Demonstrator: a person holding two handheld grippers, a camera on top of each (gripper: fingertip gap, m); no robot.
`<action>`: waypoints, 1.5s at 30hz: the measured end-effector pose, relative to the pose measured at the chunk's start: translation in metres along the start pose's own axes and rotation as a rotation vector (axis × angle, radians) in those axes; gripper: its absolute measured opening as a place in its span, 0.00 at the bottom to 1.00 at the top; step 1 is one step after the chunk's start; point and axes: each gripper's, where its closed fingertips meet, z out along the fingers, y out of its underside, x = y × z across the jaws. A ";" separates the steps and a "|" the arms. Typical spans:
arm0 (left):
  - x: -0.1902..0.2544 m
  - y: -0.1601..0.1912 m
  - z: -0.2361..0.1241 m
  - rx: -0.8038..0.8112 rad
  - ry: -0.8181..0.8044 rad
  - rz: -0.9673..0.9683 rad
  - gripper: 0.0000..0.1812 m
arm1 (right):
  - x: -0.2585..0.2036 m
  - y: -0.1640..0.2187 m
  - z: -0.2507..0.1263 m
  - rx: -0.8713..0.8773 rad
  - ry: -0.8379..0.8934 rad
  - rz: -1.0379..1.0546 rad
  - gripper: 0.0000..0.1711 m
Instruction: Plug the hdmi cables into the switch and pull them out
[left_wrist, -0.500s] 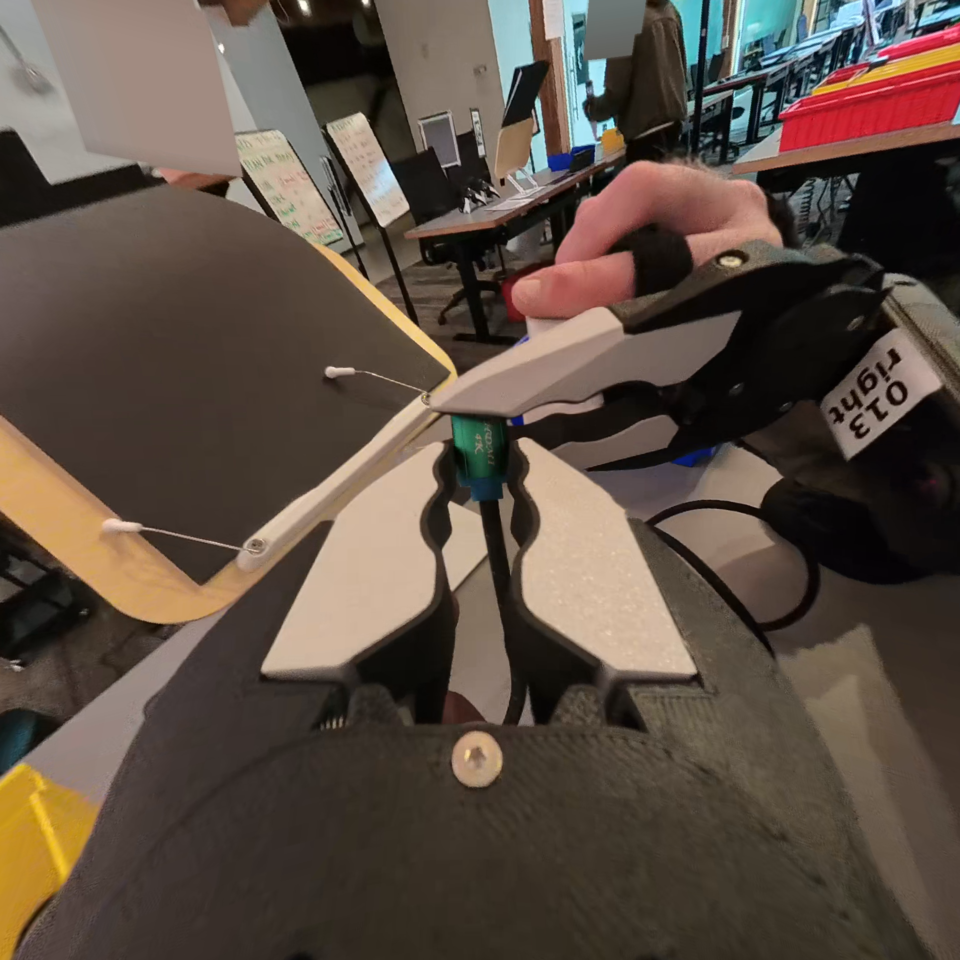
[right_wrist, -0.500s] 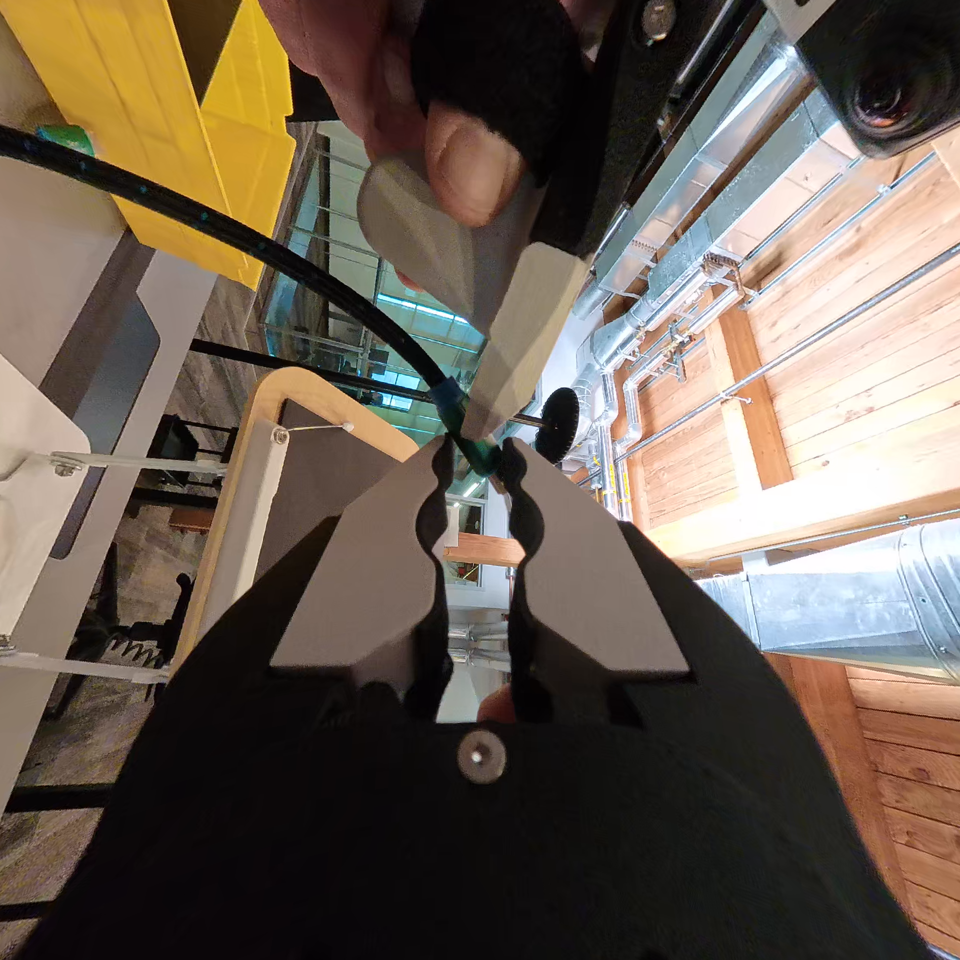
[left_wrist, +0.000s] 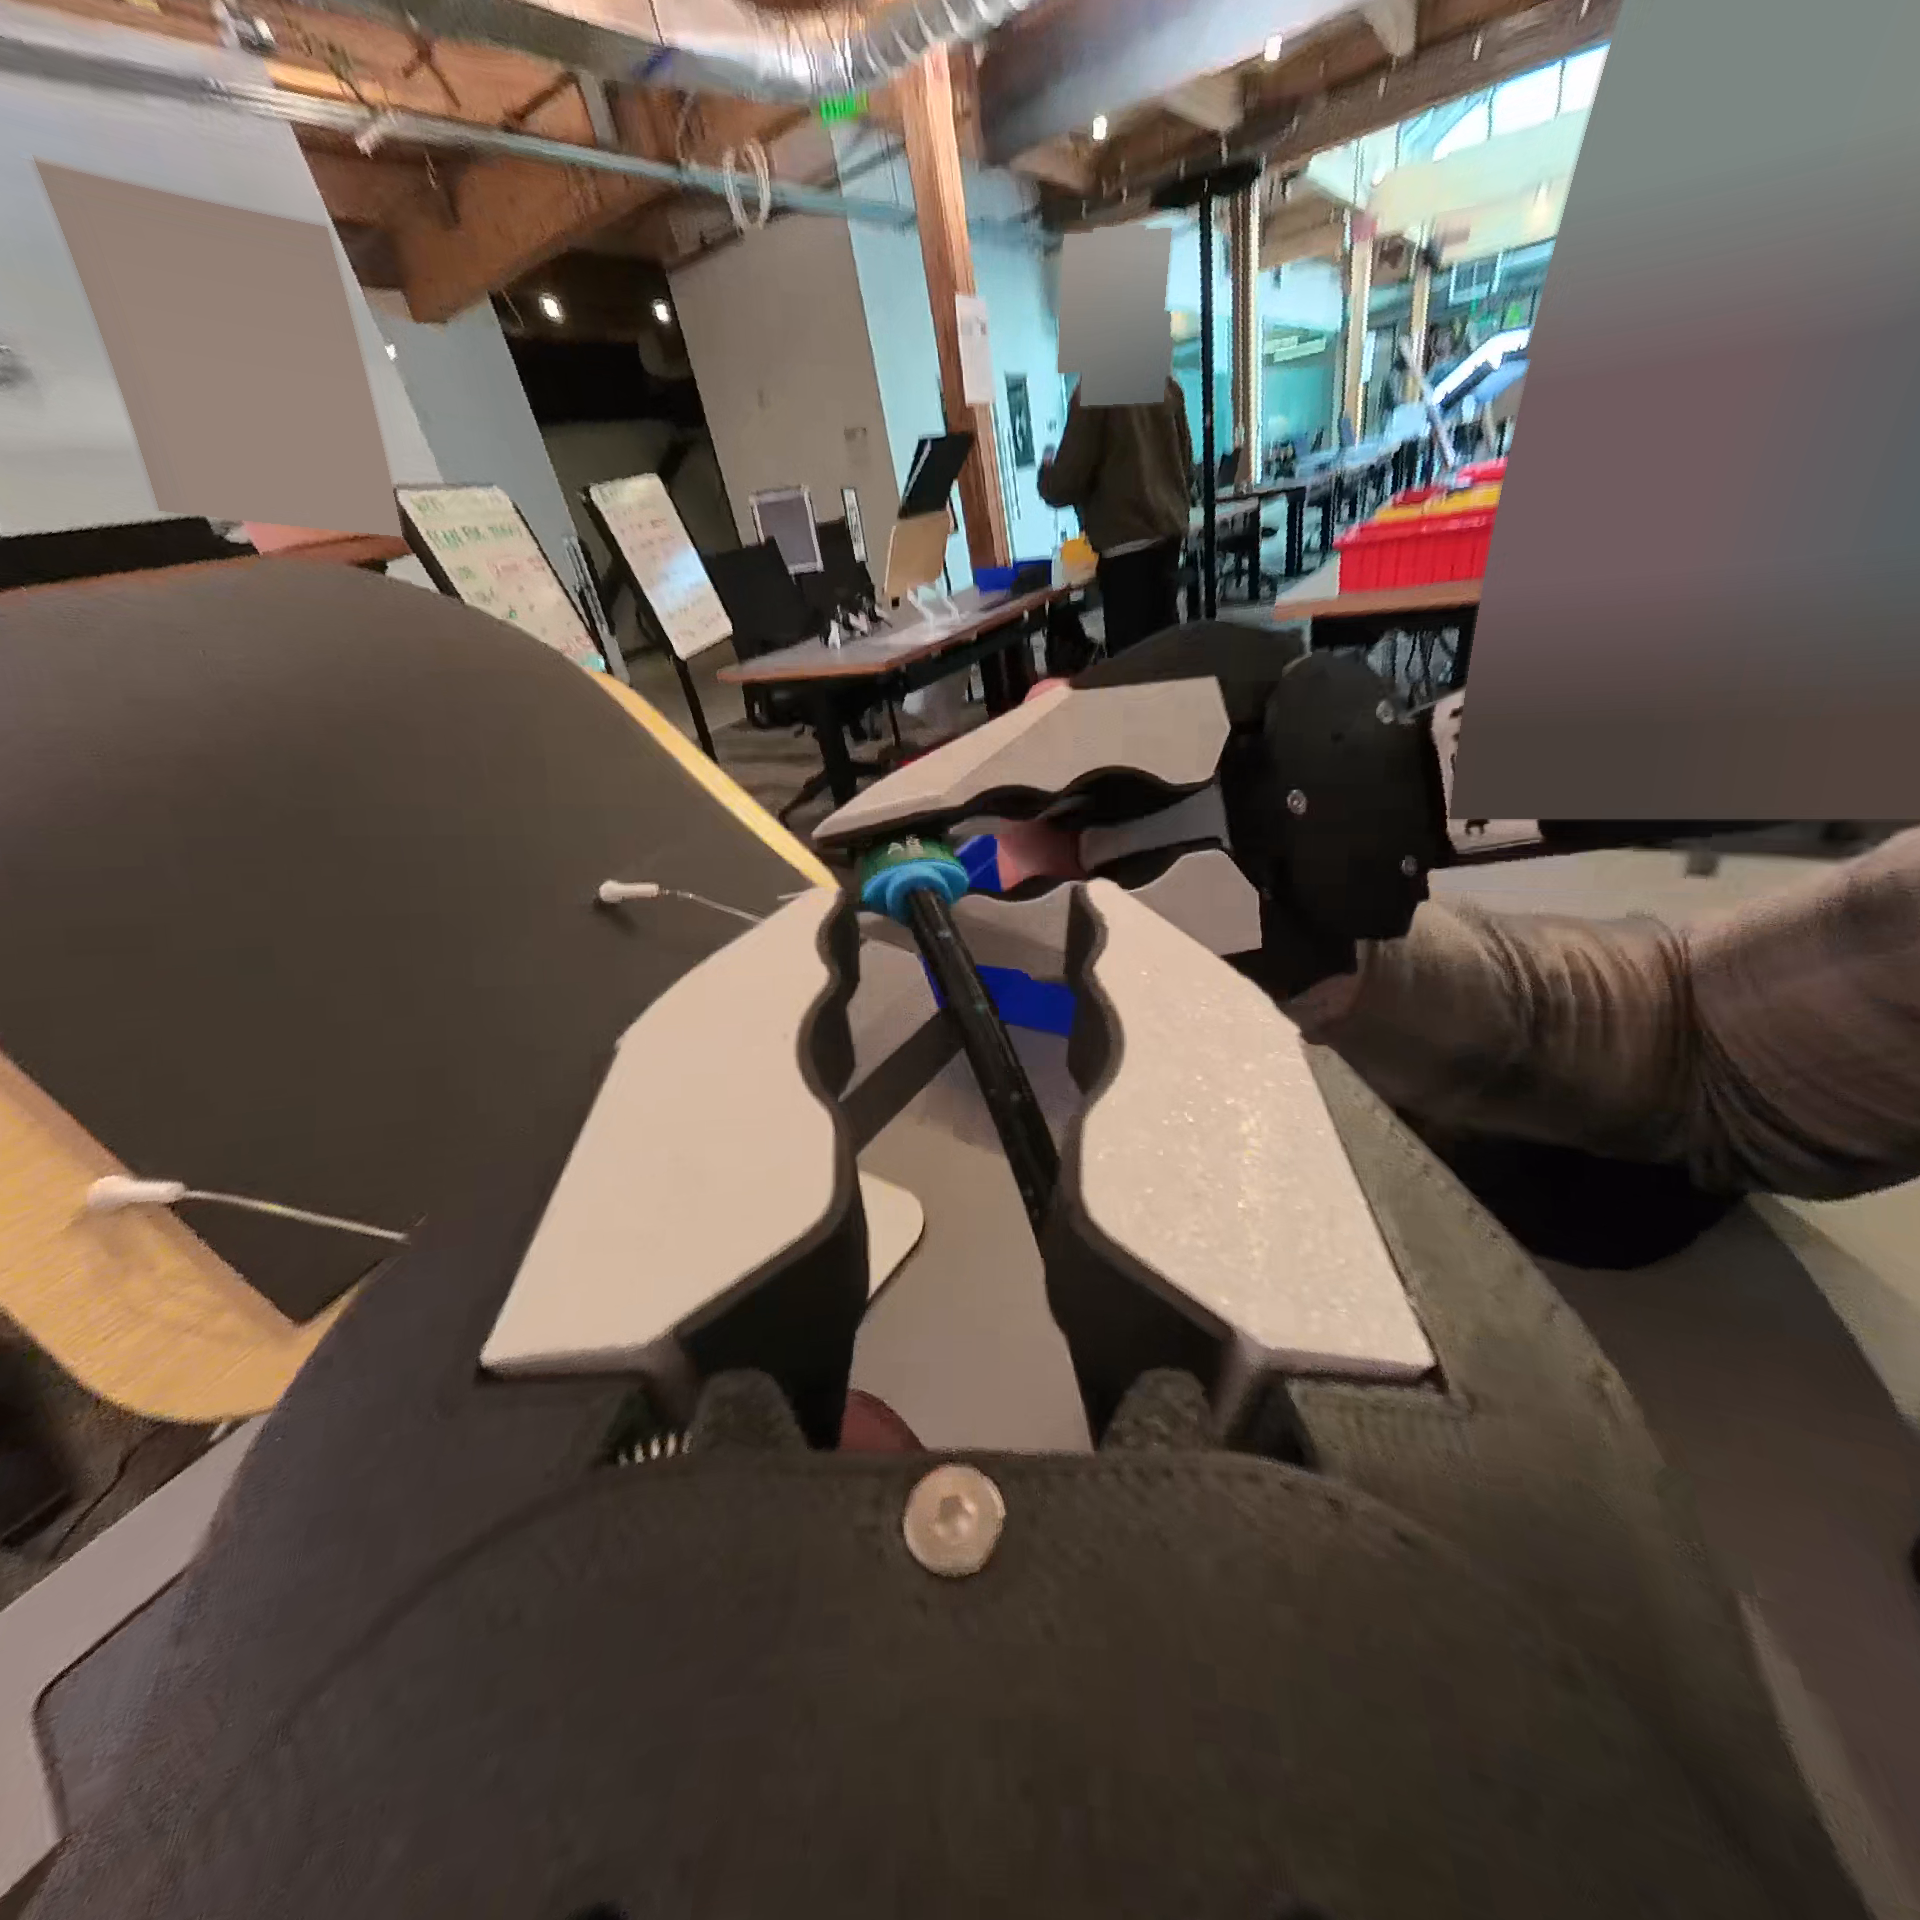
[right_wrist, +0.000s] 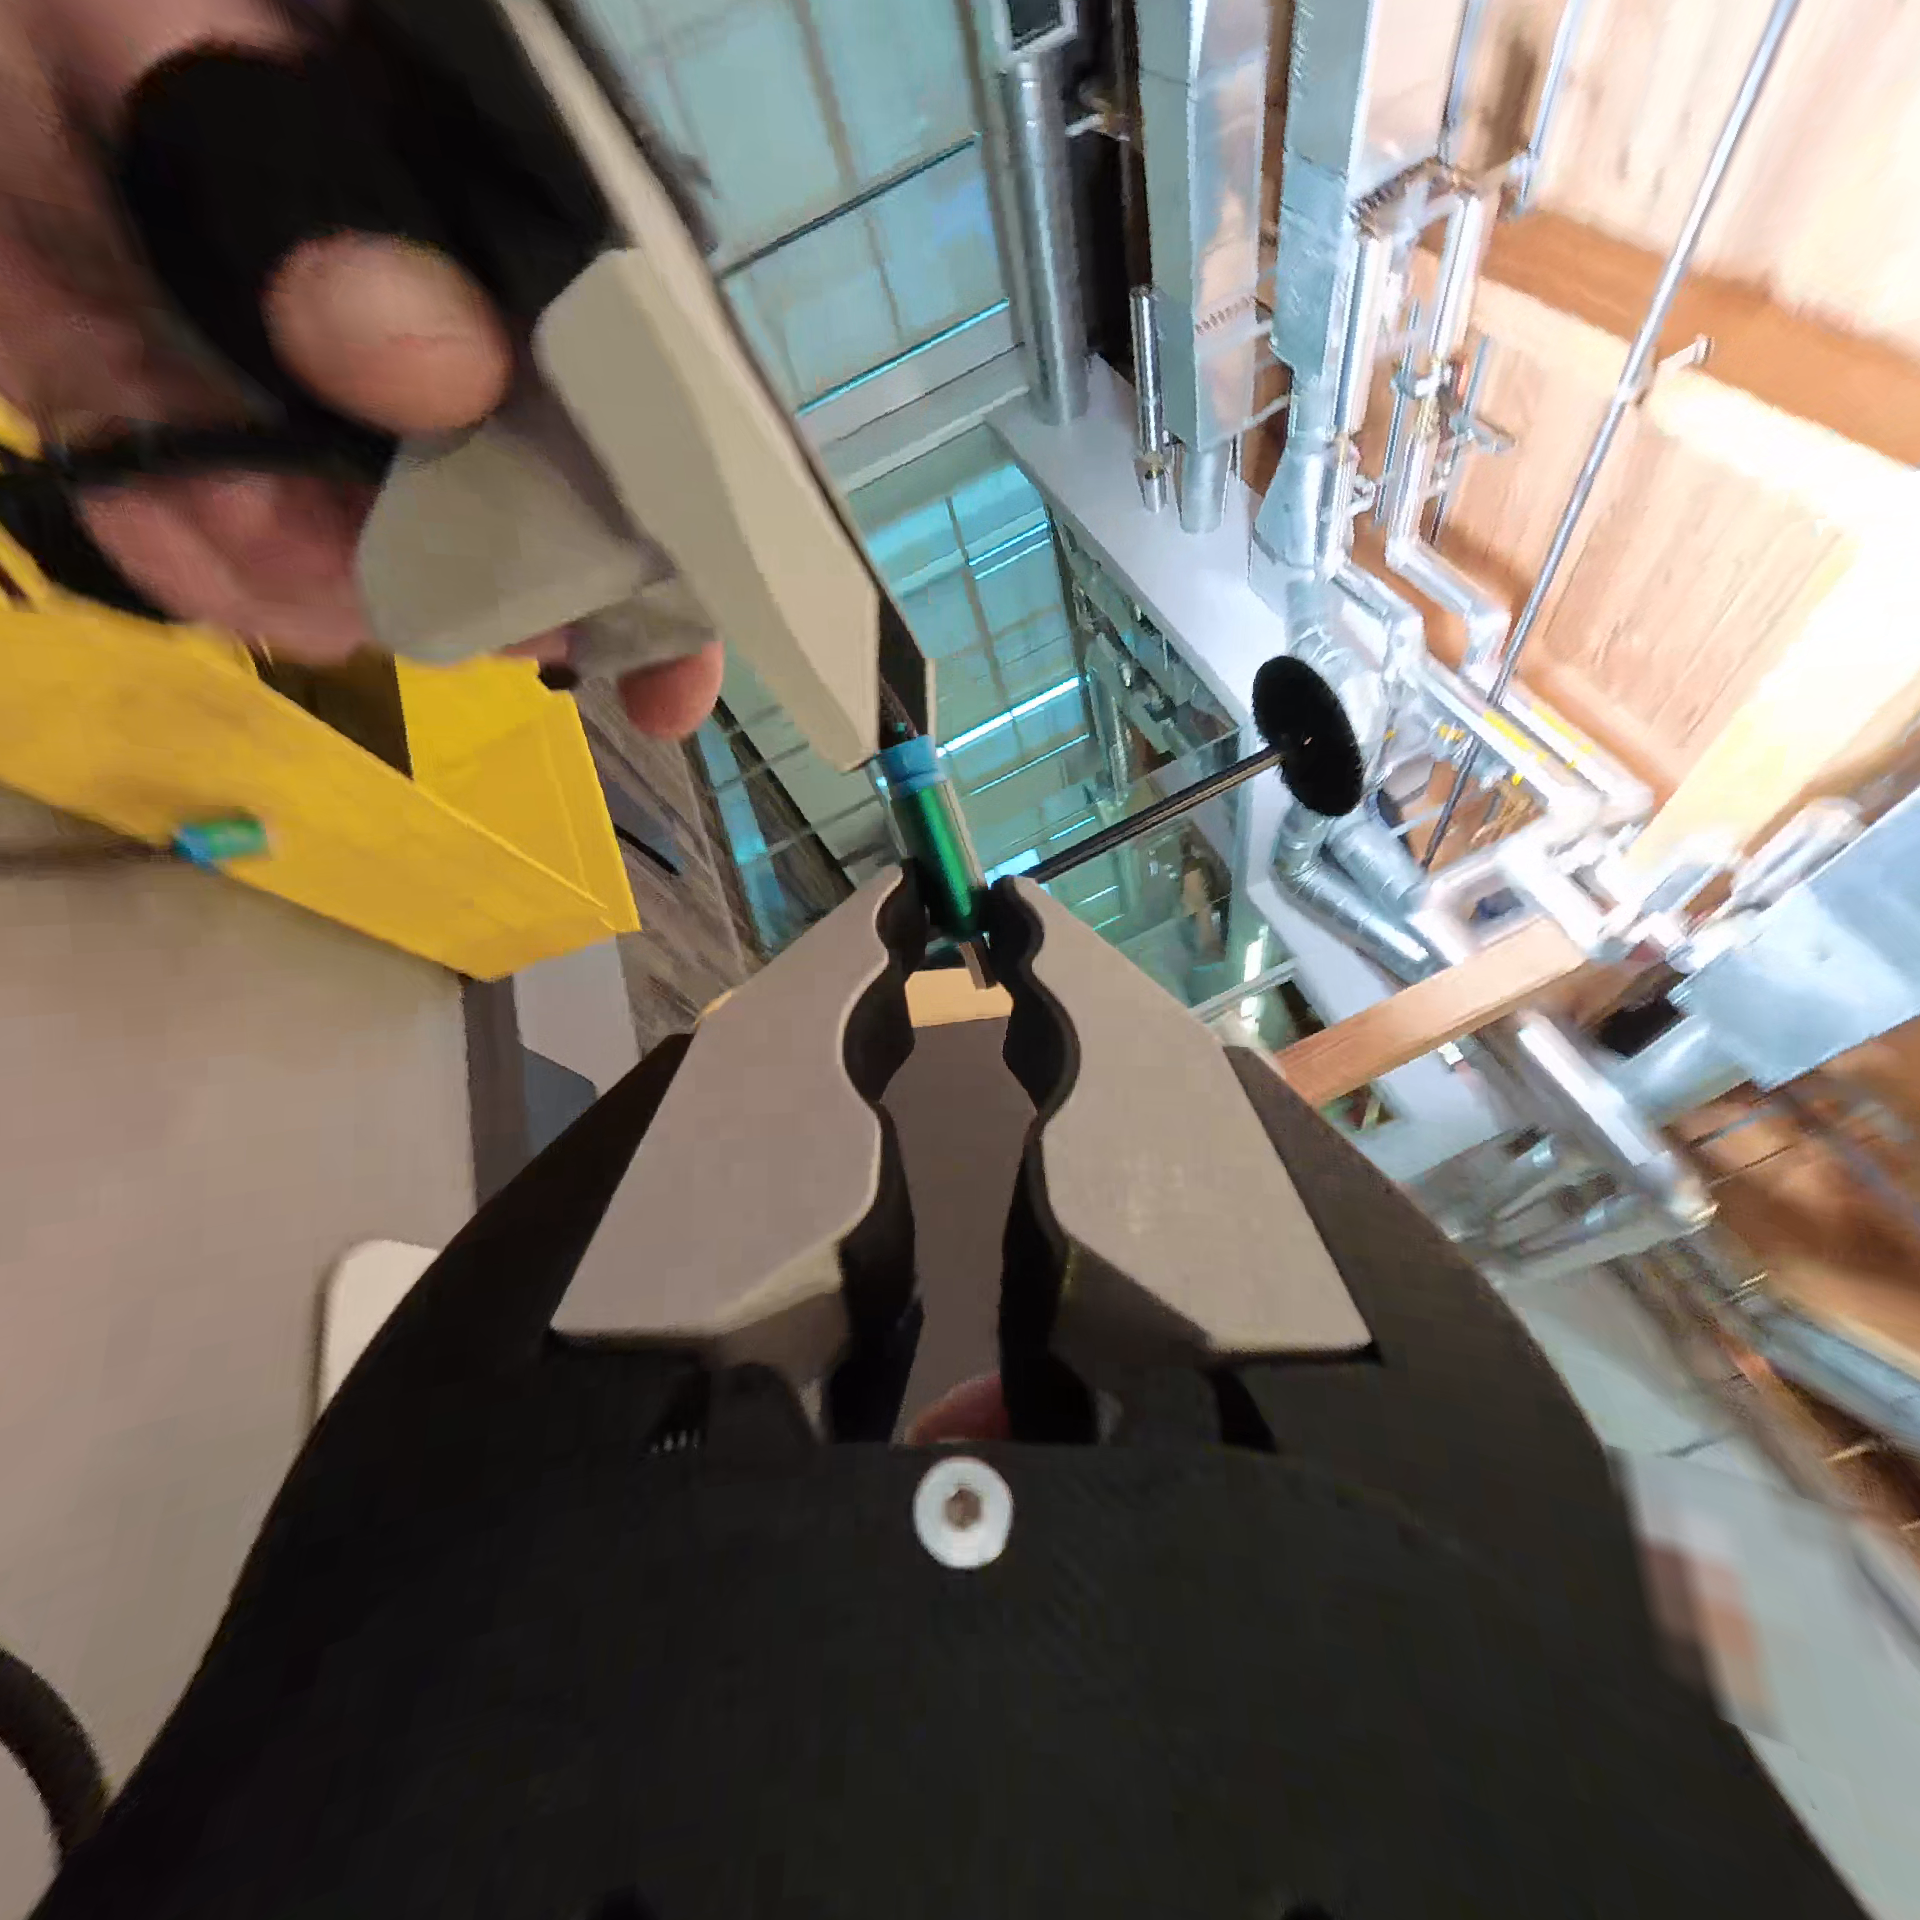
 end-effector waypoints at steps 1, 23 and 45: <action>-0.002 0.000 0.002 0.023 -0.010 -0.008 0.24 | 0.002 0.001 0.001 -0.002 0.012 0.064 0.05; -0.019 0.005 0.006 0.232 -0.180 -0.134 0.16 | -0.010 -0.001 0.009 -0.044 0.047 0.145 0.05; -0.004 0.013 0.010 0.130 0.094 -0.319 0.13 | -0.023 -0.008 -0.003 0.047 -0.101 -0.129 0.05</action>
